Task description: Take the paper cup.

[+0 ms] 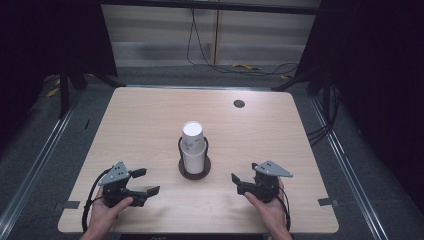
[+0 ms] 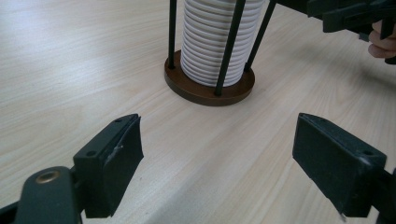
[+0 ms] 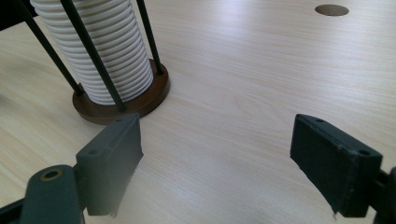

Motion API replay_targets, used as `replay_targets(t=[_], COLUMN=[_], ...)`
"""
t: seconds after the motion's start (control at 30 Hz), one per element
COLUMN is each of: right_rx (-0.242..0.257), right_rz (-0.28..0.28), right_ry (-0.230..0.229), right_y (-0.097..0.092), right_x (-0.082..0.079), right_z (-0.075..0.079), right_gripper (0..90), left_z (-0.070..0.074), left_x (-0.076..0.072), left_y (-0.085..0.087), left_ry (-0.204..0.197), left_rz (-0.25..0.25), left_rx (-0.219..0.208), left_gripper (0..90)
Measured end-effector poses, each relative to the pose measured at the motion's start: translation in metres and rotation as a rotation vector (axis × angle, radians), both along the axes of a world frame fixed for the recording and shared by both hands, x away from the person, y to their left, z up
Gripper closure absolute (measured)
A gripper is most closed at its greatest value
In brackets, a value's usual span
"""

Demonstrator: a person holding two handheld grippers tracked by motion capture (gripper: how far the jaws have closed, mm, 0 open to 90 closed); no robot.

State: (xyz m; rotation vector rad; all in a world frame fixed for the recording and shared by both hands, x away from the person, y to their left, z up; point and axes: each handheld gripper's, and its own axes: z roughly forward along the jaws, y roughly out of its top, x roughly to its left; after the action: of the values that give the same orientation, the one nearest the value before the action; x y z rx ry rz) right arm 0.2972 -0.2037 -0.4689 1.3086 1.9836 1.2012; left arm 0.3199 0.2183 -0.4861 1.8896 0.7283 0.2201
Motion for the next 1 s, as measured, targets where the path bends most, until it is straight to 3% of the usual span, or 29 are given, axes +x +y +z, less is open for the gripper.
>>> replay_targets(t=[0.13, 0.3, 0.47, 0.83, 1.0], right_rx=[0.036, 0.039, 0.049, 0.058, 0.058], right_rz=[0.019, 0.037, 0.054, 0.126, 0.128], right_ry=[0.032, 0.042, 0.019, 0.021, 0.014], right_y=[-0.002, -0.002, 0.0, 0.01, 0.013], right_x=[0.001, 0.0, -0.003, -0.004, -0.001], right_z=[0.001, 0.002, 0.006, 0.022, 0.026], right_gripper=[16.9, 18.1, 18.6, 19.4, 19.5], left_z=[-0.001, -0.001, -0.001, -0.002, -0.004], left_x=[0.0, 0.0, -0.001, -0.001, 0.002], left_y=[-0.001, -0.003, -0.003, -0.003, -0.002], left_ry=[0.013, 0.022, 0.025, 0.036, 0.045], left_rz=[-0.007, -0.014, -0.014, -0.026, -0.004], left_rx=[-0.006, -0.006, -0.003, 0.0, 0.01], left_gripper=[16.3, 16.6, 16.6, 16.6, 16.7])
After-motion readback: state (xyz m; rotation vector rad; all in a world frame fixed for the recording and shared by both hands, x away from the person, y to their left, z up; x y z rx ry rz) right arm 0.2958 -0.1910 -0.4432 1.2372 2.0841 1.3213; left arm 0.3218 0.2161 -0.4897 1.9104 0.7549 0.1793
